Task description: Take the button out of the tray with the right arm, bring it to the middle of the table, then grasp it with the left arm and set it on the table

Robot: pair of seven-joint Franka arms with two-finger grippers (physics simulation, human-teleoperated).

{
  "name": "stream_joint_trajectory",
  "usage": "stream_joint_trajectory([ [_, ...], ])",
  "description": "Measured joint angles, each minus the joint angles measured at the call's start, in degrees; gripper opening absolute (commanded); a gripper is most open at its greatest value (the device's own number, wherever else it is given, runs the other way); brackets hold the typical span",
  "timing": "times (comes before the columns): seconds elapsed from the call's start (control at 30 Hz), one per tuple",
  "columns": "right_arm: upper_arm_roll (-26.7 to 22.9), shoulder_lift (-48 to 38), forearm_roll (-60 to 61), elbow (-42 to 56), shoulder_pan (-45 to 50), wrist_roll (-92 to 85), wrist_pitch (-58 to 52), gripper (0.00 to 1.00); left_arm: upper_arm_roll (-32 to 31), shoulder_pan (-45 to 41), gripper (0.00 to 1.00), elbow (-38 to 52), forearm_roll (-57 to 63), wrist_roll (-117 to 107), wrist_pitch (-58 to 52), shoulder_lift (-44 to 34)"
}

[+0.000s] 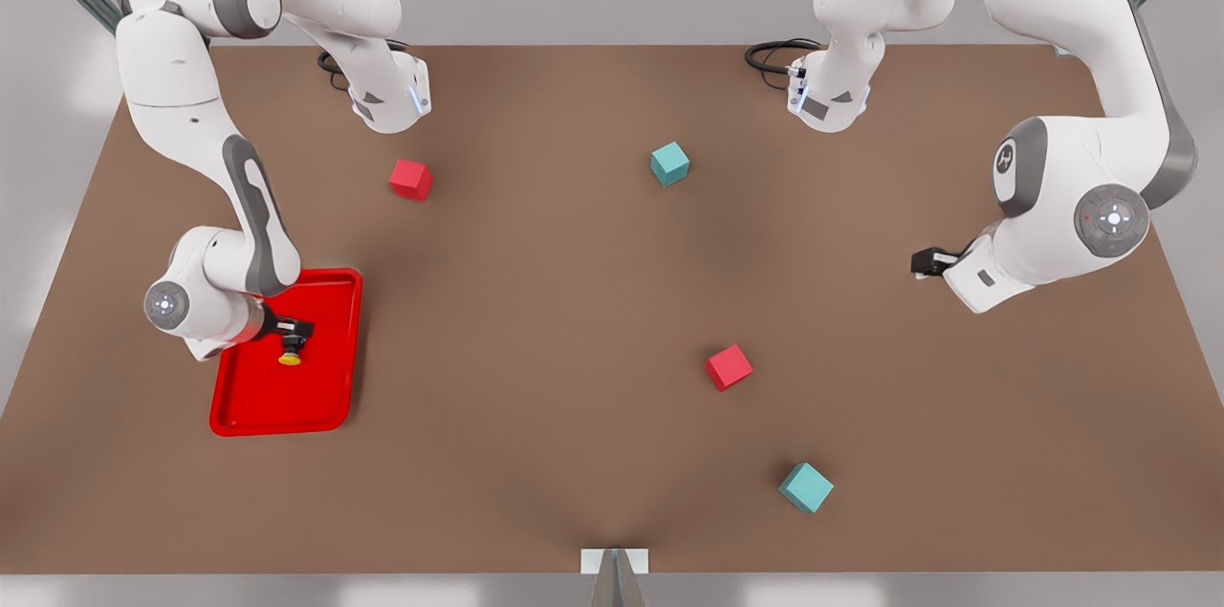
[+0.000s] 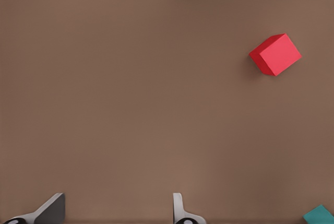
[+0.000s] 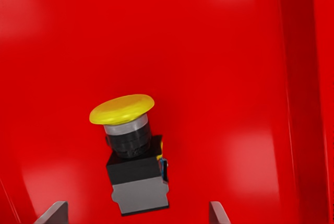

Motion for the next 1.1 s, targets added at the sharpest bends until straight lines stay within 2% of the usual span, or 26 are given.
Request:
stream_joint_trajectory([
  [0.93,-0.02,3.82,0.12,1.31,-0.31,-11.00,2.39,1.00,0.00,0.09,1.00,0.00,-0.80,0.37,-0.01,0.37],
  [0.97,-0.02,3.82,0.13,1.31,-0.35,-11.02,2.40,0.98,0.00,0.09,1.00,0.00,-0.81,0.38,-0.02,0.37],
  [1.0,-0.02,3.82,0.15,1.30,-0.37,-11.05,2.40,0.82,0.00,0.09,1.00,0.00,-0.82,0.38,-0.01,0.37],
  [1.1,-0.02,3.71,0.13,1.26,-0.16,-11.14,2.29,0.72,0.00,0.09,1.00,0.00,-0.84,0.40,0.00,0.37],
])
